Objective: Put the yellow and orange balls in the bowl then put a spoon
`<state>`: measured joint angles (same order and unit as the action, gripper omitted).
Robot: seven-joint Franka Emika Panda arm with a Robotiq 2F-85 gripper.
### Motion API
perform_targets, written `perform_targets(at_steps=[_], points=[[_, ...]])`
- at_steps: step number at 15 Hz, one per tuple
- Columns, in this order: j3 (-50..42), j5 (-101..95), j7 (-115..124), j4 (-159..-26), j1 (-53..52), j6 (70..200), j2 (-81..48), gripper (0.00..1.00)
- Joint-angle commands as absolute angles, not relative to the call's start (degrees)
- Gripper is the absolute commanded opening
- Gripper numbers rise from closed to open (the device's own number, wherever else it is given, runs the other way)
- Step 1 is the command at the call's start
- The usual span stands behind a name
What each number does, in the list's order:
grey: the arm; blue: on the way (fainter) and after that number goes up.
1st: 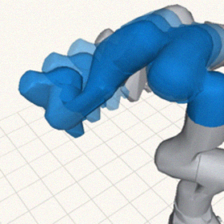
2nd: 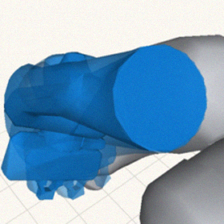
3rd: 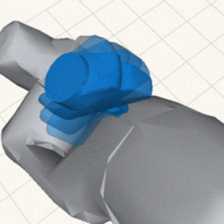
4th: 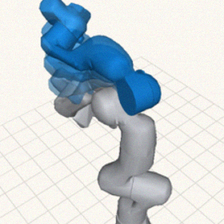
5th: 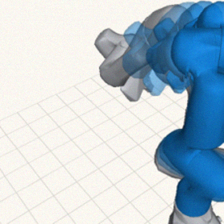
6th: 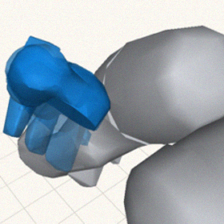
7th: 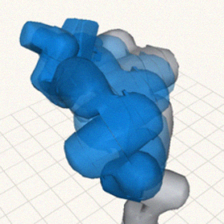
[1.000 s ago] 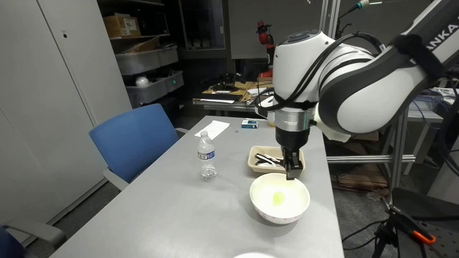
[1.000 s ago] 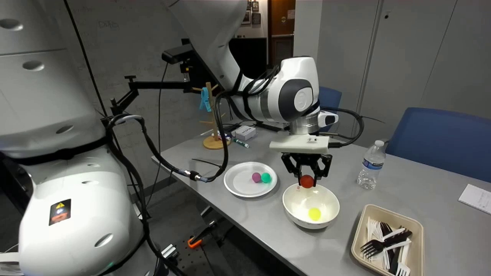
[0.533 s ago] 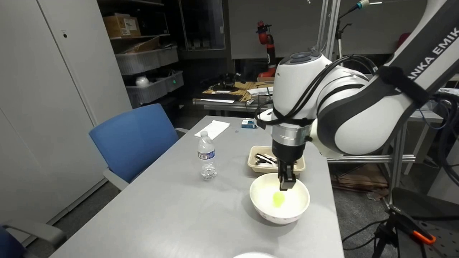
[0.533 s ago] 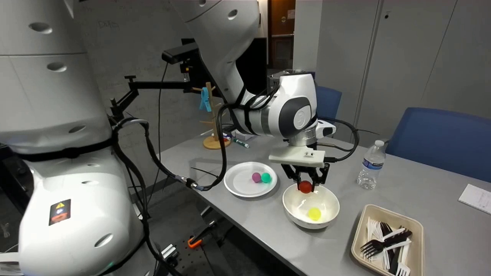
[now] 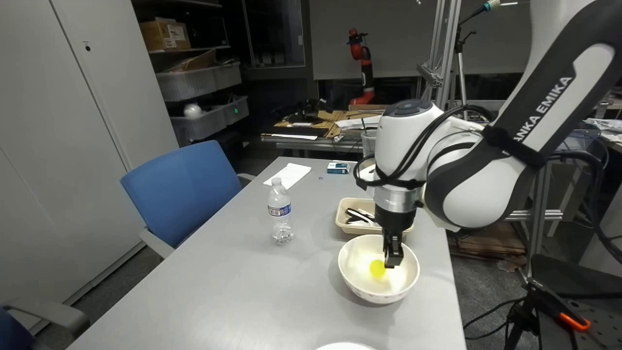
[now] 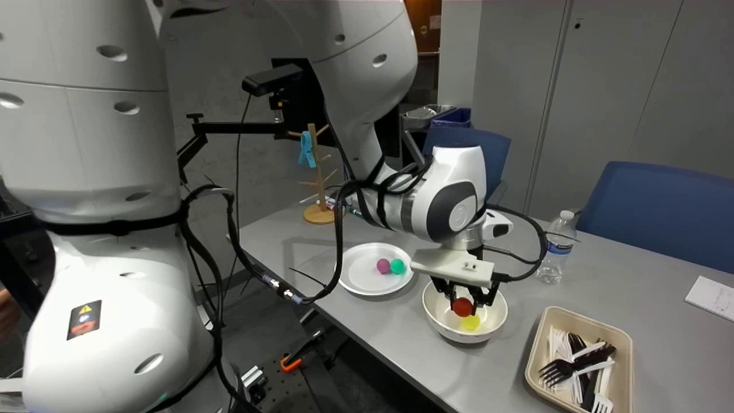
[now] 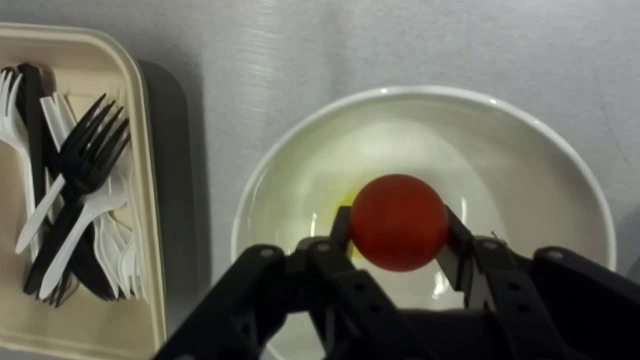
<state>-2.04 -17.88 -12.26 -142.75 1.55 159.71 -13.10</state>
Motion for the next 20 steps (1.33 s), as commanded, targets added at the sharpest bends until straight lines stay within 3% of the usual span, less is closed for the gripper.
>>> perform_targets(at_steps=[1,5,11,20], points=[[-3.0,-16.8,-14.8,-140.3,3.7,163.8,-19.8,0.74],[-2.8,-16.4,-15.0,-138.5,5.0,164.9,-23.5,0.99],[-1.3,-16.0,-15.2,-135.7,4.4,163.6,-24.4,1.0],[4.2,-10.2,-15.4,-130.9,2.5,146.3,-17.2,1.0]])
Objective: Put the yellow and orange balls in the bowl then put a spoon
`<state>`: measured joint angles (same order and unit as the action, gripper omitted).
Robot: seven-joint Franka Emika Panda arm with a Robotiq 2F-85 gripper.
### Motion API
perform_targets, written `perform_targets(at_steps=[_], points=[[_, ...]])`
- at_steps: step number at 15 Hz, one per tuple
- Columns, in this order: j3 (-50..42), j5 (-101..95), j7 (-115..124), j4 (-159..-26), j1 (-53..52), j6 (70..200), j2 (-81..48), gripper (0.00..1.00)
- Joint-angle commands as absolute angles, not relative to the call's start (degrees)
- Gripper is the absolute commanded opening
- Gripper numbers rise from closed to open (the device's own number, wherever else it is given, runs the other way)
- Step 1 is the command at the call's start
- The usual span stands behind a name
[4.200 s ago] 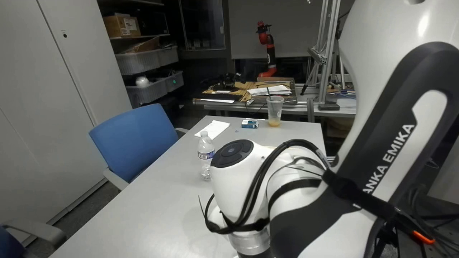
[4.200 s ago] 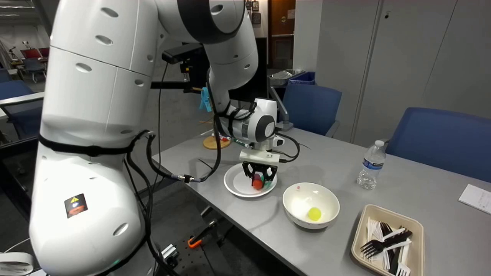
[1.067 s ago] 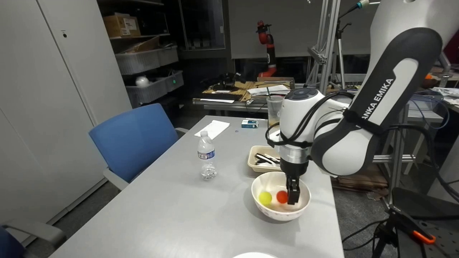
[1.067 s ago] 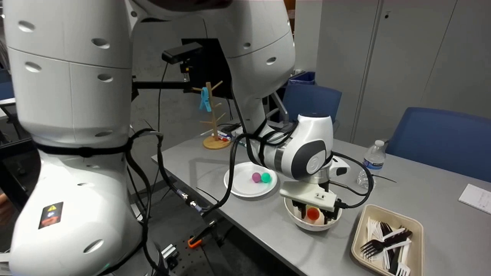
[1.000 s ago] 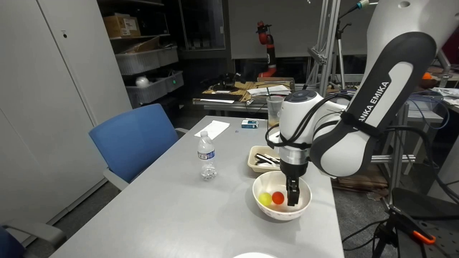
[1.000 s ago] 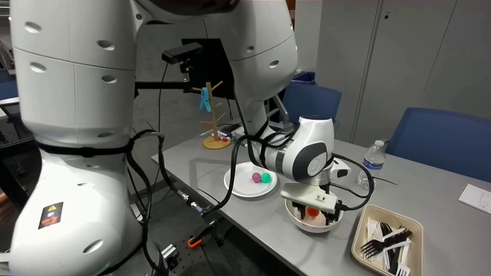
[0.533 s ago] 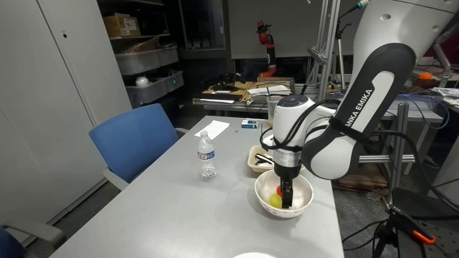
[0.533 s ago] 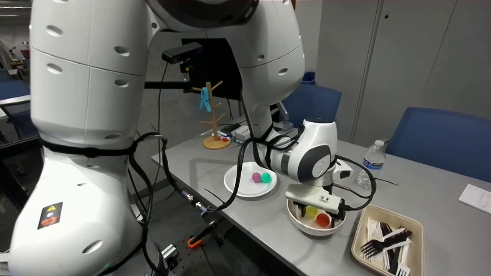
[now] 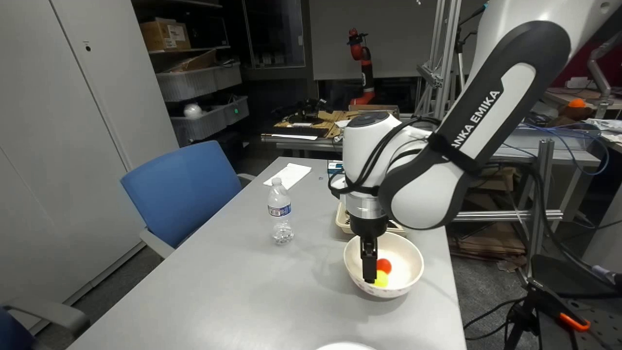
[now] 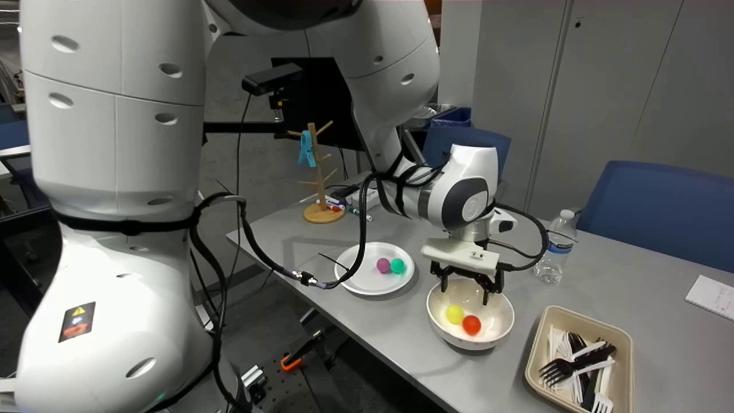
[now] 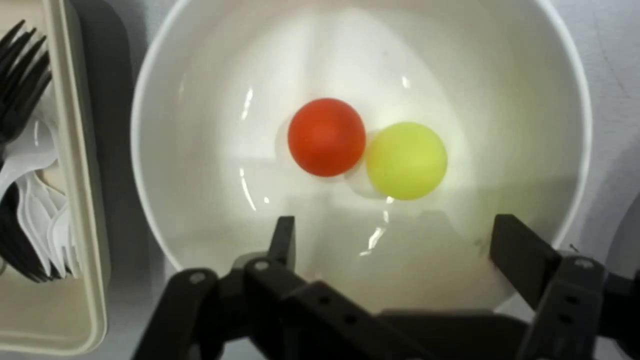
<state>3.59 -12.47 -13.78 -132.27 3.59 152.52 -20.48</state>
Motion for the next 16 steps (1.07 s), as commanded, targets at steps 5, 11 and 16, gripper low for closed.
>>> perform_targets(at_steps=[5,11,16], points=[[4.4,-9.9,-15.4,-129.3,1.0,138.8,-12.6,1.0],[4.2,-9.7,-14.7,-128.6,-0.3,135.0,-9.8,1.0],[4.5,-8.8,-15.3,-128.7,-0.5,133.0,-7.5,1.0]])
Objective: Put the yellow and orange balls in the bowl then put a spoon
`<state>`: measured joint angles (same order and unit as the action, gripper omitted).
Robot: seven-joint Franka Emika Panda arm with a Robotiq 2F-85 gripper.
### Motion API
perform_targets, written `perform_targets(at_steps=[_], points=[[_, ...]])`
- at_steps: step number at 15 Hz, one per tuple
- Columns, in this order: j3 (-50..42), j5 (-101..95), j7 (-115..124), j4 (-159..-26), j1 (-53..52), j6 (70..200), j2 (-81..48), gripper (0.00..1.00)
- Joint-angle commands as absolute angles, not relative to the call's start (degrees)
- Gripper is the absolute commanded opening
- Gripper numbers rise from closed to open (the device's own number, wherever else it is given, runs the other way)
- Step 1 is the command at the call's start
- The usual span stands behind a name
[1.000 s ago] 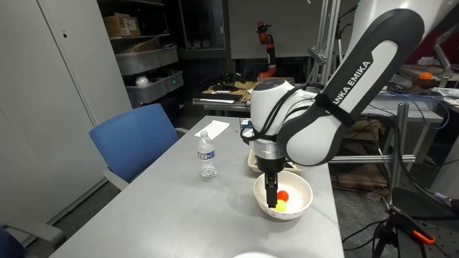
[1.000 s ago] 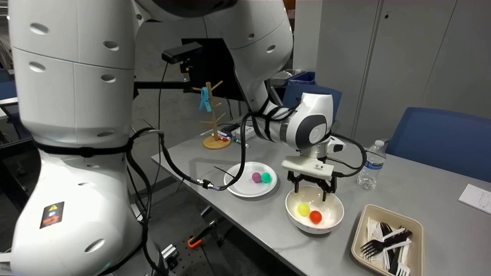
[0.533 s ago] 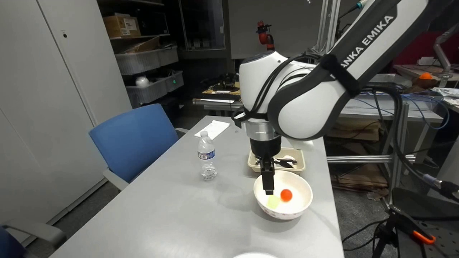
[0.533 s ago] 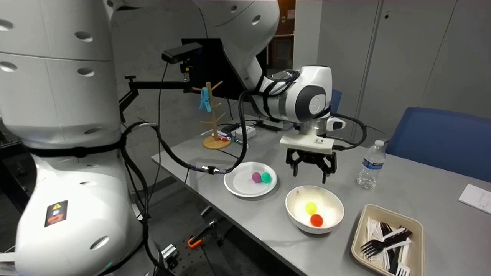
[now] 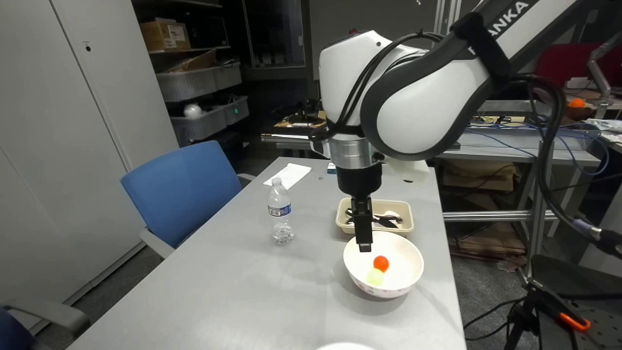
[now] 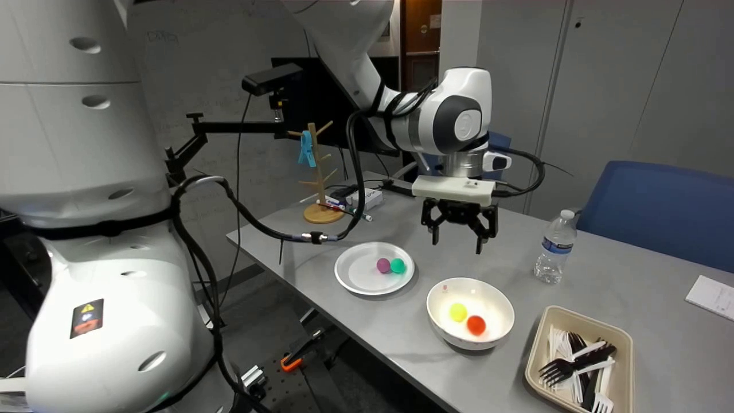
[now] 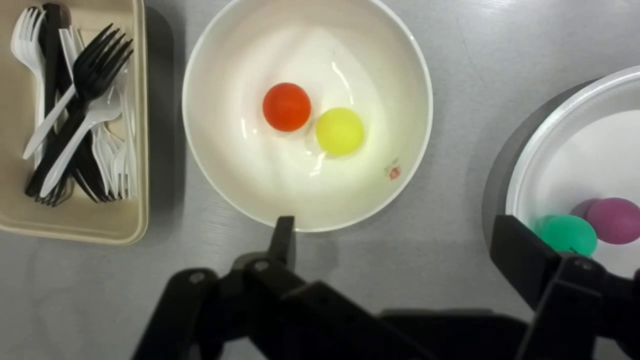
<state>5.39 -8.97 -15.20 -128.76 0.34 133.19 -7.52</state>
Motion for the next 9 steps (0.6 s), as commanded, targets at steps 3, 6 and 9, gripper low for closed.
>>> perform_targets(at_steps=[3,6,9], points=[[4.5,-8.8,-15.3,-128.7,-0.5,133.0,-7.5,1.0],[4.2,-8.5,-14.9,-128.0,-0.3,132.0,-7.5,1.0],[2.8,-7.4,-15.5,-128.2,1.0,132.9,-6.9,1.0]])
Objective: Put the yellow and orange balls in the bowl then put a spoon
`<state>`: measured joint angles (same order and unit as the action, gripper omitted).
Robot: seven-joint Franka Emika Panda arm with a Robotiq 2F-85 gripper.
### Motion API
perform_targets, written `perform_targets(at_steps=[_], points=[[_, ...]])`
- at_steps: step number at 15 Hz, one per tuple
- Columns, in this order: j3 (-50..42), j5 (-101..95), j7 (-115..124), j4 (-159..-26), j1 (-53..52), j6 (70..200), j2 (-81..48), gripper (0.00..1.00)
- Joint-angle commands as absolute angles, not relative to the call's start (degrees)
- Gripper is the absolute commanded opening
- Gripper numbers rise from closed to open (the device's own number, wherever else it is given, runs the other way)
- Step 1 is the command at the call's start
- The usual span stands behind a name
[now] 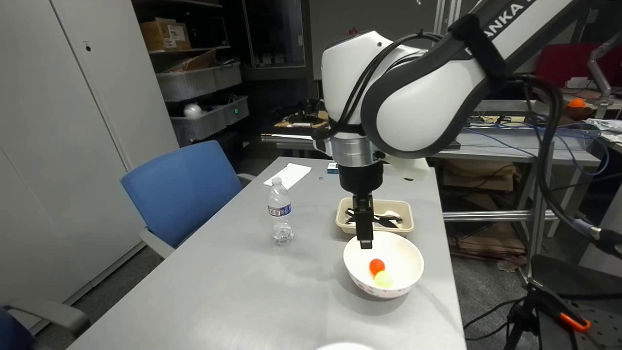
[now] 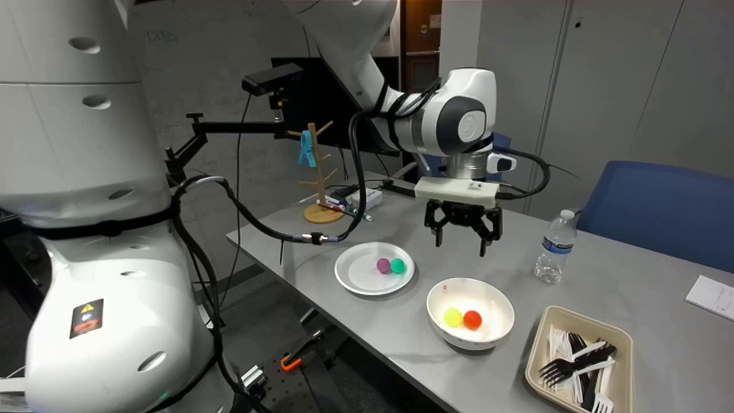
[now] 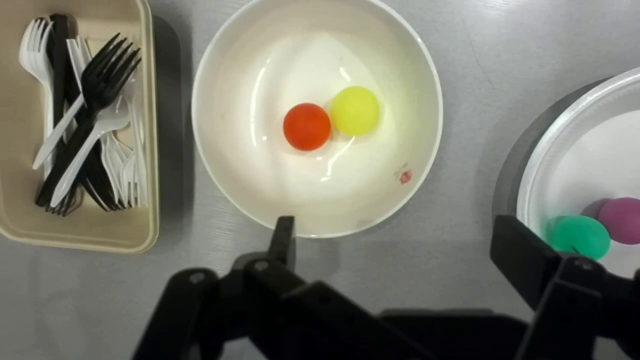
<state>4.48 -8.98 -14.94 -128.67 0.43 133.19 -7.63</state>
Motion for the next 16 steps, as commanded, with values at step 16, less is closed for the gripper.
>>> perform_targets(at_steps=[16], points=[[-4.4,-1.0,-14.1,-123.0,8.9,145.2,-16.9,1.0]])
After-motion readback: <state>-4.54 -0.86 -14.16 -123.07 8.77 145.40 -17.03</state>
